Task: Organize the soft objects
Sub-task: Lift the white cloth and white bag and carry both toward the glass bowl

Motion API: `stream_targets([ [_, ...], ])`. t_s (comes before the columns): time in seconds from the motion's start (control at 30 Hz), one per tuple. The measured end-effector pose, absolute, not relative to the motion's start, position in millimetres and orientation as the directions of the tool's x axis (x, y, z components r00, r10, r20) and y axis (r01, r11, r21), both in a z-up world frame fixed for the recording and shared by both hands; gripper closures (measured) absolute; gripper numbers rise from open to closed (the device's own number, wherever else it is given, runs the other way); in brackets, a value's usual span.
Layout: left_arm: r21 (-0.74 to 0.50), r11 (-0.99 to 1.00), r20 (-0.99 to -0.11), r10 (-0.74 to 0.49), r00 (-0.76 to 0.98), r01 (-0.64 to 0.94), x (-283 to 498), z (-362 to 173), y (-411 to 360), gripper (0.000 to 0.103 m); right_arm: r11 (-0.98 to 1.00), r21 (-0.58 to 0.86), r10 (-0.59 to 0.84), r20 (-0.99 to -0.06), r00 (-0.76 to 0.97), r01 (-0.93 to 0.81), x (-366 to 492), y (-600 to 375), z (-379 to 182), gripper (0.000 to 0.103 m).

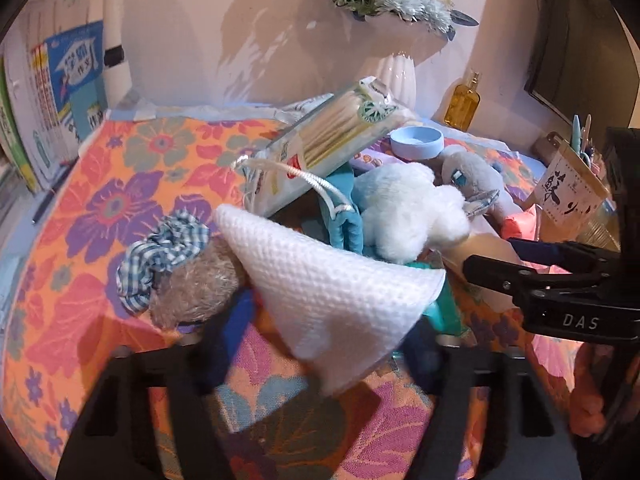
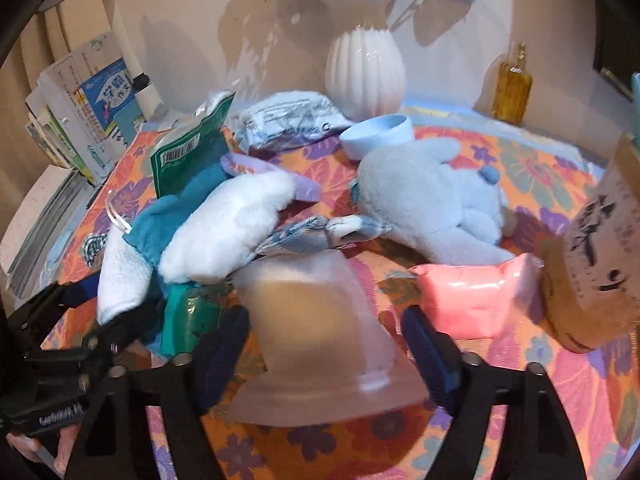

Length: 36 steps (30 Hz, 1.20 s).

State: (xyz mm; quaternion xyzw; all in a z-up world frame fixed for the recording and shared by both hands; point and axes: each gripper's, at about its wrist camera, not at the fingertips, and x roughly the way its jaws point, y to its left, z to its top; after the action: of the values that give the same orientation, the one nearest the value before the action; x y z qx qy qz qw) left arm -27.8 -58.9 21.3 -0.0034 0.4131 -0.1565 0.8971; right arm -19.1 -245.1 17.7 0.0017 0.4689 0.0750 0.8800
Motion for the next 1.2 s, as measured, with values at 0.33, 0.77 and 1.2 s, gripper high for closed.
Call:
stream_targets([
  [0.33,-0.148,0.924,-0.685,-0.353,0.638,0.354,-50.0,37.7,-63.8,0.094,0.985,0.092,0.16,-0.818,0.552,-0.149,-33.0,-236.6,21.5,0.059],
  [0.77,-0.152,0.861,-0.547,-0.482,0.685,0.485,-97.2,107.1,-91.6,0.094,0.979,0.194,0.188,-0.713,0.676,-0.068,-100.5,-269.7,89.8,0.059],
  [1.2,-0.109,0.756,-0.451,-0.617,0.645,0.646,-89.7,174.5,-232.8,0.094,0.965,0.11,-0.136,-0.565,0.814,0.237,-162.0,-390.9,164.4,0.059],
])
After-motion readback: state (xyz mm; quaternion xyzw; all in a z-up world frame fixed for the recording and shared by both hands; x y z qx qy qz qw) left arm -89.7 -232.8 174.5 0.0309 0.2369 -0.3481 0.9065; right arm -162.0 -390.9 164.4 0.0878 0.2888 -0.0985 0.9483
